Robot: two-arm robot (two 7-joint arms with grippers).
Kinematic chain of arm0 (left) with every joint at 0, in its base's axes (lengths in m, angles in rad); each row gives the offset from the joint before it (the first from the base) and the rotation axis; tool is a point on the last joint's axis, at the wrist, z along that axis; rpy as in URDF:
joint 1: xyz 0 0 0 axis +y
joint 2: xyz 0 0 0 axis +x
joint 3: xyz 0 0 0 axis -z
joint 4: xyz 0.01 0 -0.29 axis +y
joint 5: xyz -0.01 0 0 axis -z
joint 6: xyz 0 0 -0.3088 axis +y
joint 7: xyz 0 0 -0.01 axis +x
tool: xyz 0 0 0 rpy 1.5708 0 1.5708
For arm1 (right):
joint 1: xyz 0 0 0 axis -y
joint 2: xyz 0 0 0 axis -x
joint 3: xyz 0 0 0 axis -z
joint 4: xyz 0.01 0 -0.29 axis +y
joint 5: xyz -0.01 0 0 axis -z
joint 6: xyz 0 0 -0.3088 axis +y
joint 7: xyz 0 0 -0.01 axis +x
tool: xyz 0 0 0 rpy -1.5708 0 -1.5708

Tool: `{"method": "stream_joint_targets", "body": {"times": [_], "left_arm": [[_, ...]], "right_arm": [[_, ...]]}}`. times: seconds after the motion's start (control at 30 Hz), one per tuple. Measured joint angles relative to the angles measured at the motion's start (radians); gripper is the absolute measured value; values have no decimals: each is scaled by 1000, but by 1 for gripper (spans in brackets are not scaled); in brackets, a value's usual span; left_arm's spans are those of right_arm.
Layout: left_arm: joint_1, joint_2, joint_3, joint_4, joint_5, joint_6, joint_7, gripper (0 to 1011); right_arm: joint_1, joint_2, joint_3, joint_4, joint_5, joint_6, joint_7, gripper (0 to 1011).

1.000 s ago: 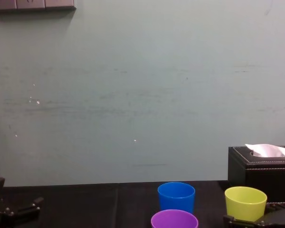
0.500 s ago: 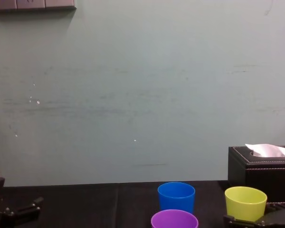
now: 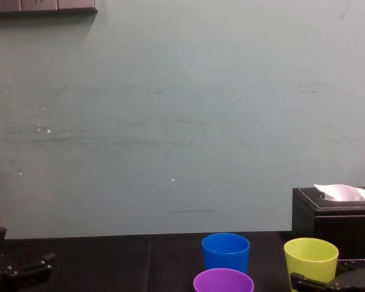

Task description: Stack the three plastic cups sequentially using one hand.

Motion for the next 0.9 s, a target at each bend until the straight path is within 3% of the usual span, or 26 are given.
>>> {"method": "stream_joint_targets", "body": {"times": [0.53, 0.9], "left_arm": [[0, 0, 0, 0, 0, 0, 0, 1011], [0, 0, 0, 0, 0, 0, 0, 1011]], "right_arm": [[-1, -1, 5, -5, 4, 6, 6, 716], [27, -17, 53, -93, 67, 126, 77, 716]]}}
